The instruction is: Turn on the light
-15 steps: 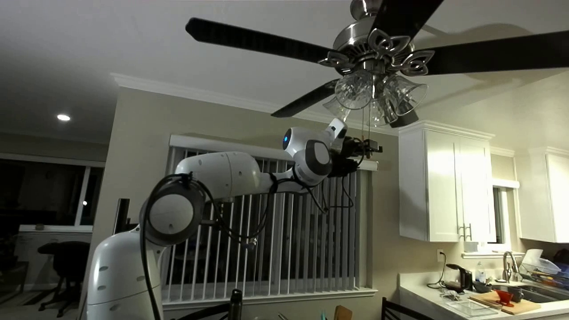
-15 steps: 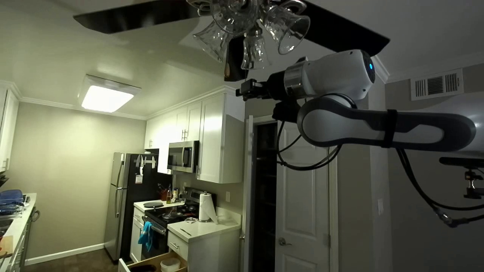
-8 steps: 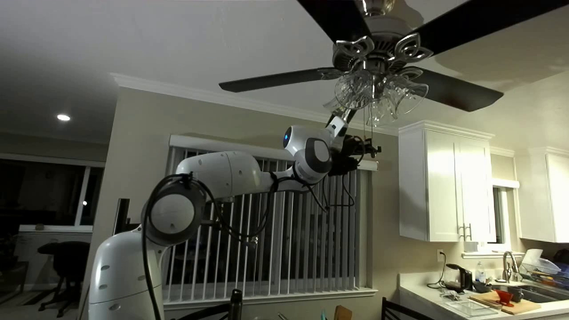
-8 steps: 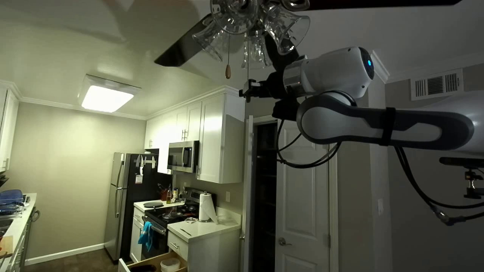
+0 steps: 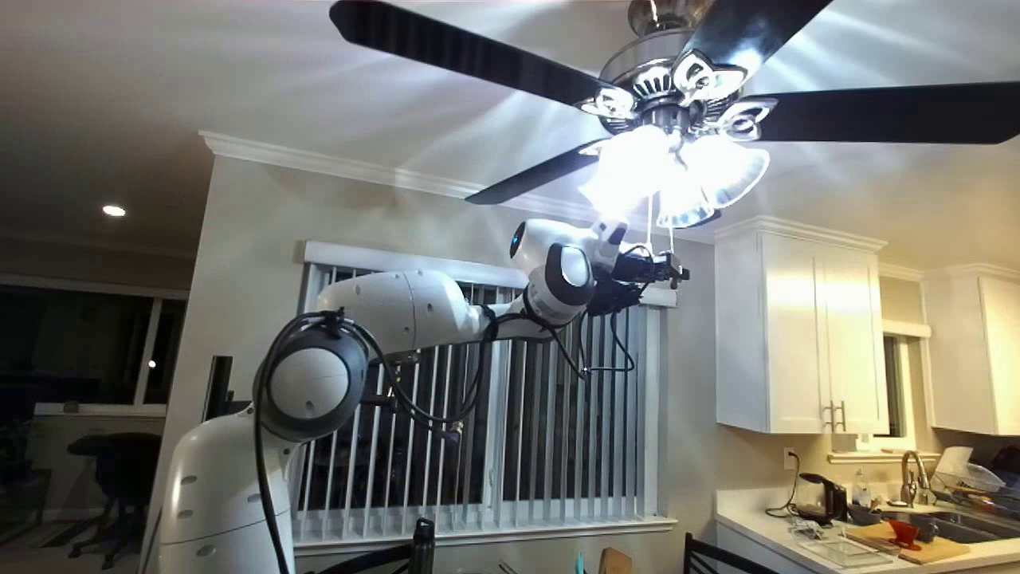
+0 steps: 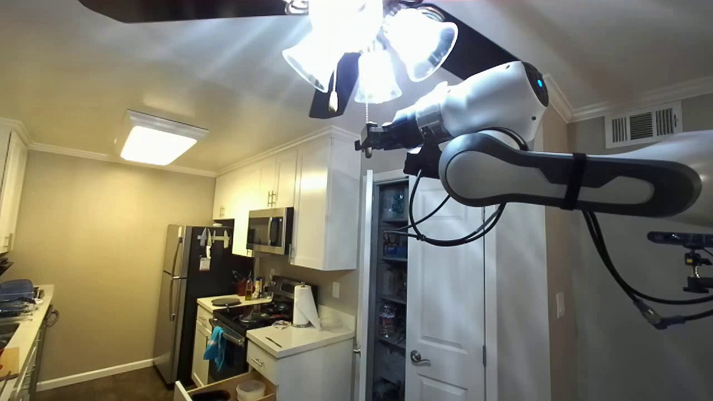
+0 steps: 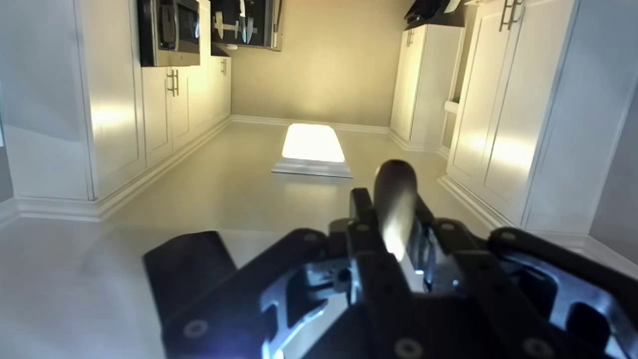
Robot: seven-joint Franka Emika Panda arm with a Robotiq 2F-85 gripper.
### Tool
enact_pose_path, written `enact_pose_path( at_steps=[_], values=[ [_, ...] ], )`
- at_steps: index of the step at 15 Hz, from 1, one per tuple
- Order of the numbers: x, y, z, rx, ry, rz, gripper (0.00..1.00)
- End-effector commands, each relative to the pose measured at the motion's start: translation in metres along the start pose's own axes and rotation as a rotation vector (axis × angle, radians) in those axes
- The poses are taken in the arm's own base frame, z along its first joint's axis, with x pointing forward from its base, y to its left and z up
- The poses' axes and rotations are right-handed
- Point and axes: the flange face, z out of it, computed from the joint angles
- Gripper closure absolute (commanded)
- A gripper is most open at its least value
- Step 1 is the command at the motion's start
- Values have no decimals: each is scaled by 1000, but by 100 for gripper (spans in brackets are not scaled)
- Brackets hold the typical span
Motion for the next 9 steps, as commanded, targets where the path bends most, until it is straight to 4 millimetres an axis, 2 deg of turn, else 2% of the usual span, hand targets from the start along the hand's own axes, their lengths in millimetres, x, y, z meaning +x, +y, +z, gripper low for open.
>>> enact_pose_path(
  at_steps=[1,3,4,5,9],
  values=[
    [-15,10,15,-30,-105,-3,95],
    [-8,10,10,-28,-99,10,95],
    [-4,8,8,-21,-100,23,57],
    [-3,6,5,-14,-99,26,56],
    [-19,2,11,-20,-200,16,32]
  ],
)
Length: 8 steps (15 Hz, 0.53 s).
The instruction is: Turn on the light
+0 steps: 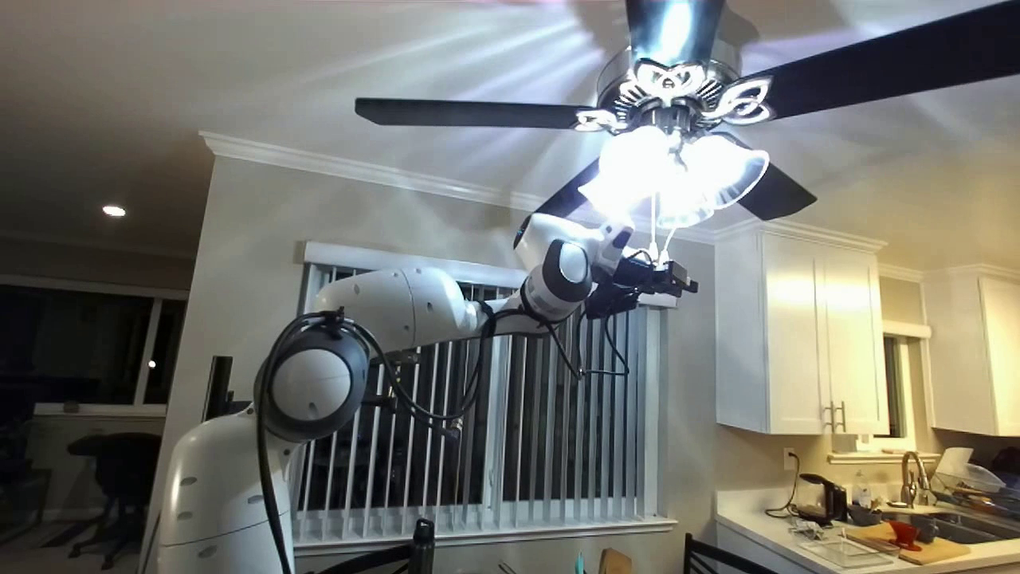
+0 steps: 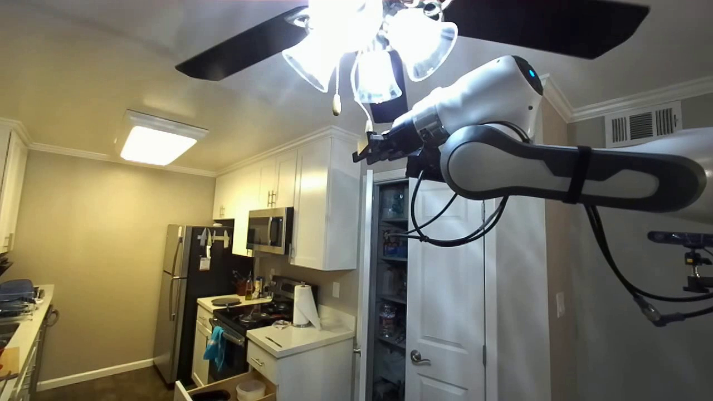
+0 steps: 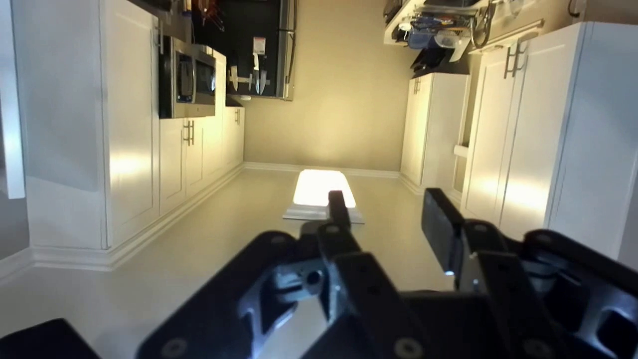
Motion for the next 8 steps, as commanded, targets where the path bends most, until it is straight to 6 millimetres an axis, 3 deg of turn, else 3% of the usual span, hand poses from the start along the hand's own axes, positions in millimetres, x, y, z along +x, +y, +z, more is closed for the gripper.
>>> enact_pose_path(
  at_steps=[1,4,8],
  values=[
    [-17,0,9,3,-108,-11,26],
    [-44,13,27,-40,-259,-21,5],
    [-72,30,48,-66,-379,-10,0]
  ],
)
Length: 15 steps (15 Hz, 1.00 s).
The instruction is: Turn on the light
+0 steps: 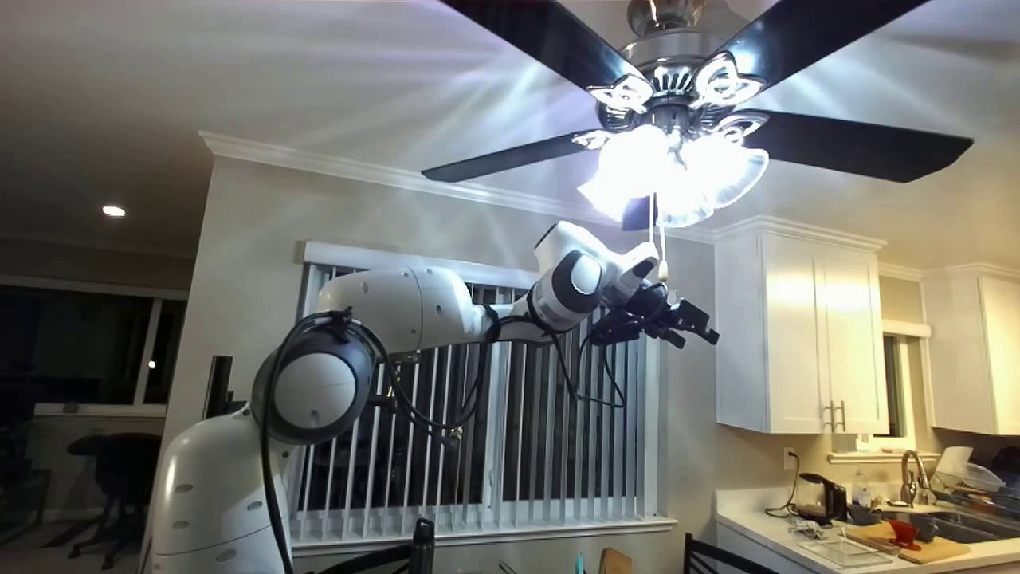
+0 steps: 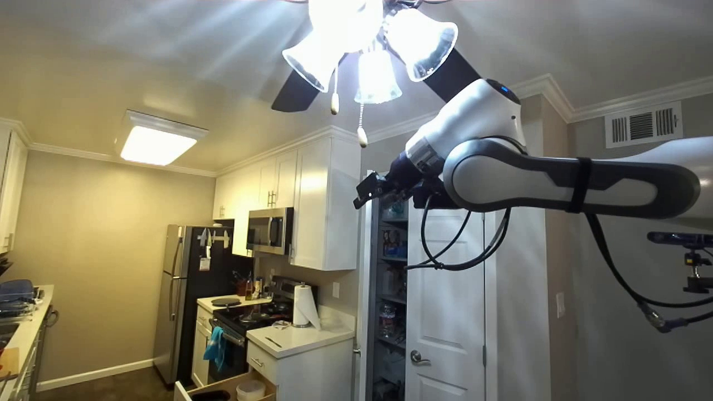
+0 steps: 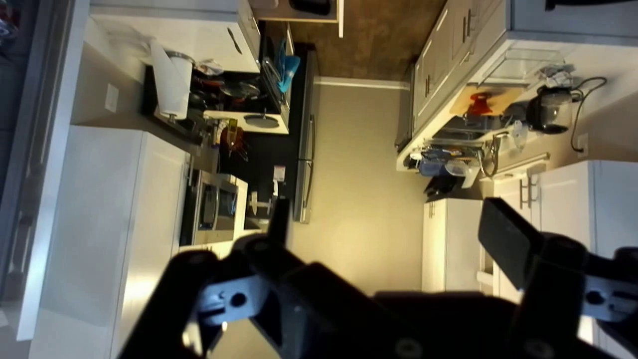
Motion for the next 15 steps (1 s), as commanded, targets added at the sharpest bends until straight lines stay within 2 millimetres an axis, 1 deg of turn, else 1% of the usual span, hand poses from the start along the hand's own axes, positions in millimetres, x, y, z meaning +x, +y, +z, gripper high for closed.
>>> enact_pose_path(
  at_steps=[1,3,5,6,8,15],
  values=[
    [-15,12,22,-20,-82,-6,0],
    [-22,16,31,-23,-119,-1,0],
    [-32,20,38,-45,-202,-8,0],
    [-24,17,37,-30,-154,16,0],
    [-28,18,39,-36,-186,16,0],
    [-28,17,39,-35,-189,15,0]
  ],
)
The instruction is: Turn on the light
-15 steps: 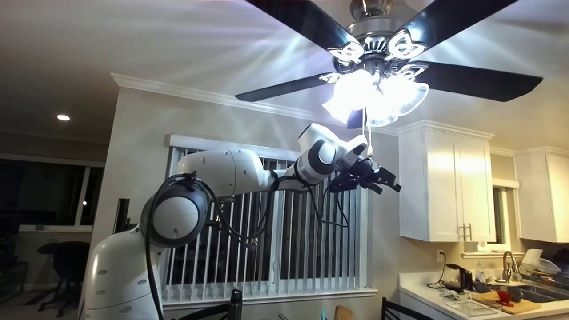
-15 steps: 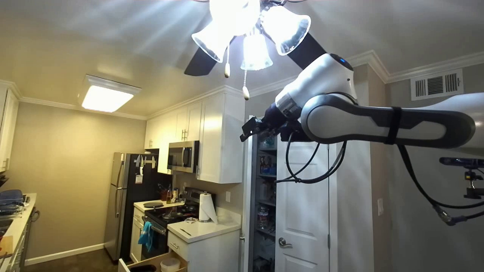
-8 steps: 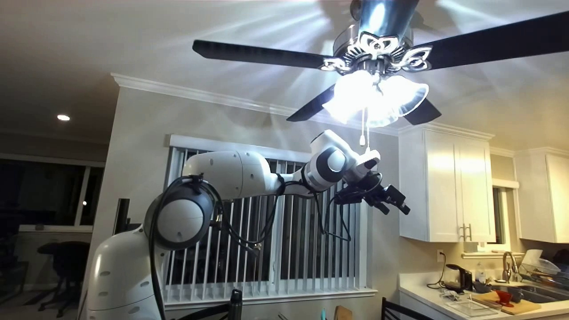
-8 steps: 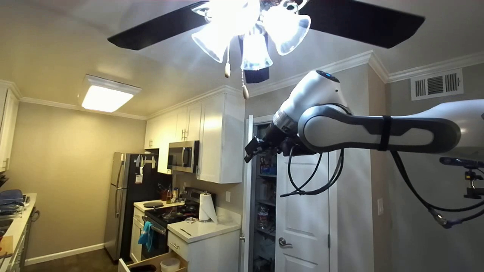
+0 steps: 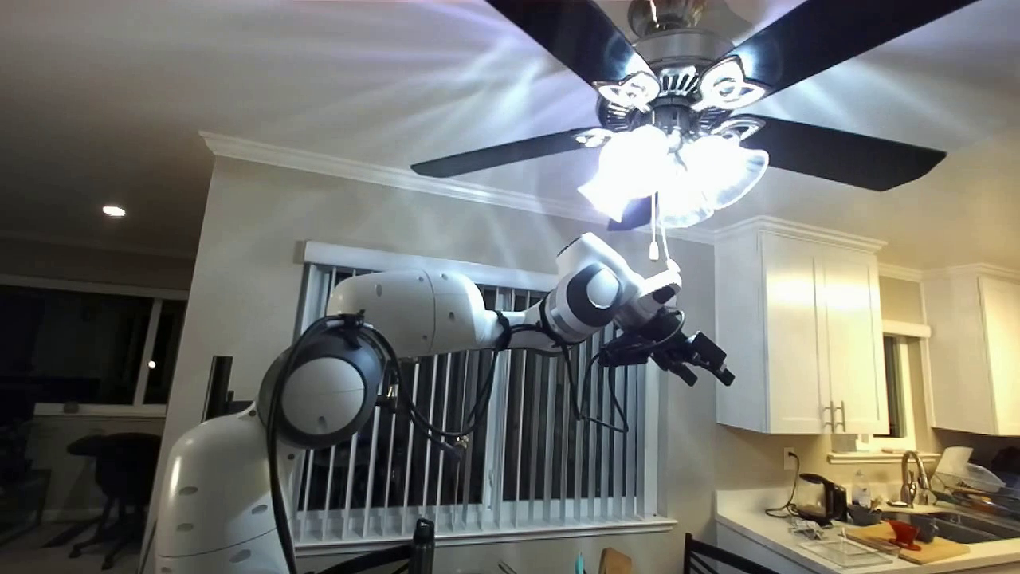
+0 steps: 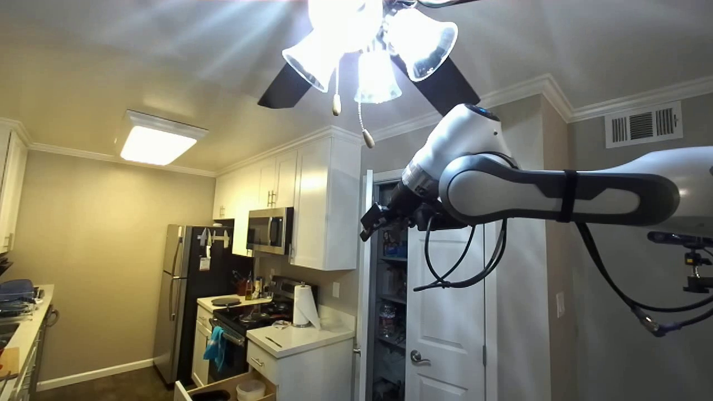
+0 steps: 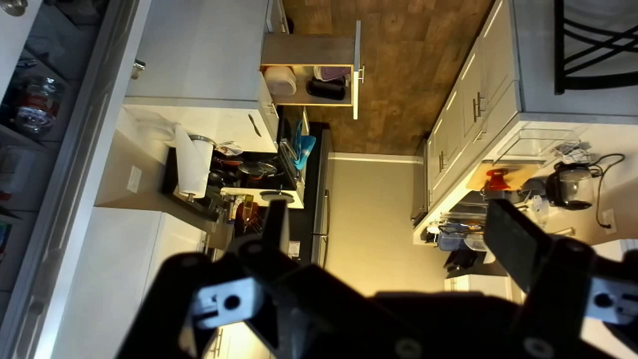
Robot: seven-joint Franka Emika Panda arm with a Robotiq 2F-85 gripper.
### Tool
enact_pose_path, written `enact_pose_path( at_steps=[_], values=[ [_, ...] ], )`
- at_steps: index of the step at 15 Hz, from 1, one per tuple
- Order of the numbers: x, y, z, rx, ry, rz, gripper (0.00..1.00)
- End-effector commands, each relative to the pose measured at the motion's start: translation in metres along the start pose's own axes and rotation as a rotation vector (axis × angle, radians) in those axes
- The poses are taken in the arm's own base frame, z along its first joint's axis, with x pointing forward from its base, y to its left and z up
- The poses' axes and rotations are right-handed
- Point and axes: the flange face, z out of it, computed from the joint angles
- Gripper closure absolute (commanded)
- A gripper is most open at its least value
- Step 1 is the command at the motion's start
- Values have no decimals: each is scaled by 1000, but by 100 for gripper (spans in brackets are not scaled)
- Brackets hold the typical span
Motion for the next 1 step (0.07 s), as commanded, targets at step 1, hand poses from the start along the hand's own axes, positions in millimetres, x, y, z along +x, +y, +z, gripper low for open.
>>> enact_pose_path(
  at_steps=[1],
  values=[
    [1,-1,0,-1,-1,0,0]
  ],
)
